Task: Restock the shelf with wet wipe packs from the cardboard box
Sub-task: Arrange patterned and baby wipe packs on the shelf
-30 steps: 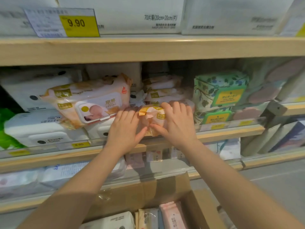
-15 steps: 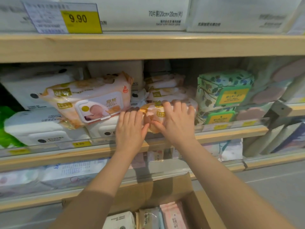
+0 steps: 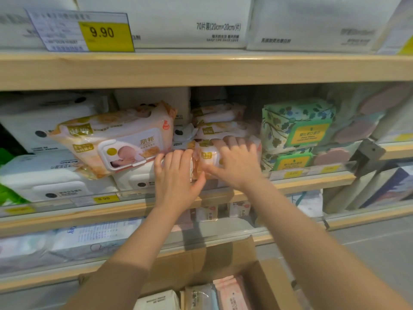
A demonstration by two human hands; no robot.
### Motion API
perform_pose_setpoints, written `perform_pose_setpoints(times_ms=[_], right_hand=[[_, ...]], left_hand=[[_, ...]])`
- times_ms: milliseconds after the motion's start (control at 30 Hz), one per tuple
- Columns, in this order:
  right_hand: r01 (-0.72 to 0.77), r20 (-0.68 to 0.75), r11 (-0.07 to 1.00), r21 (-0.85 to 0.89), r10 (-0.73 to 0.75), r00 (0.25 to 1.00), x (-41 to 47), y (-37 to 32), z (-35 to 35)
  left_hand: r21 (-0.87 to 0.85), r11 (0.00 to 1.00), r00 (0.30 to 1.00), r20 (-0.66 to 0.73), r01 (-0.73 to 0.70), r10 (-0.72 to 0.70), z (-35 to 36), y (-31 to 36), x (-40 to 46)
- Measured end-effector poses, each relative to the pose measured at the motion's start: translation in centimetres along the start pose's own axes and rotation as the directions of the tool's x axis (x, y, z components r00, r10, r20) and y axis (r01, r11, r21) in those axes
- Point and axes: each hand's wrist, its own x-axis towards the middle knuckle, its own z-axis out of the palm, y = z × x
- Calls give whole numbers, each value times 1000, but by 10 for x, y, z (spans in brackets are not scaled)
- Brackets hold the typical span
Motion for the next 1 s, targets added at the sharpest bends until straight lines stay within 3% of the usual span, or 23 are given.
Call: perform_pose_setpoints(times_ms=[67, 167, 300, 433, 533, 667, 900, 1000], right_hand=[[98, 87, 995, 27, -100, 991, 1, 28, -13], [128, 79, 992, -21, -126, 989, 3, 43, -14], [118, -45, 984, -134, -125, 991, 1, 38, -1], [26, -210, 996, -89, -44, 977, -2, 39, 15], [55, -156, 996, -68, -65, 986, 5, 40, 11], [80, -38, 997, -19, -81, 996, 19, 42, 3], [102, -121, 992, -72, -110, 986, -4, 39, 22], [102, -111, 992, -71, -109, 988, -16, 39, 32]], left_hand=[[-64, 998, 992, 124, -28, 36, -3, 7, 10], [32, 999, 968, 250, -33, 24, -7, 17, 25], [188, 981, 957, 290, -51, -6, -2, 26, 41], [257, 959, 966, 254, -121, 53, 7, 22, 50], [200, 970, 969, 229, -137, 90, 10, 16, 46], [205, 974, 957, 289, -94, 32, 10, 22, 58], [228, 969, 928, 372, -94, 2, 10, 30, 48], [192, 967, 913, 401, -168, 79, 2, 32, 44]])
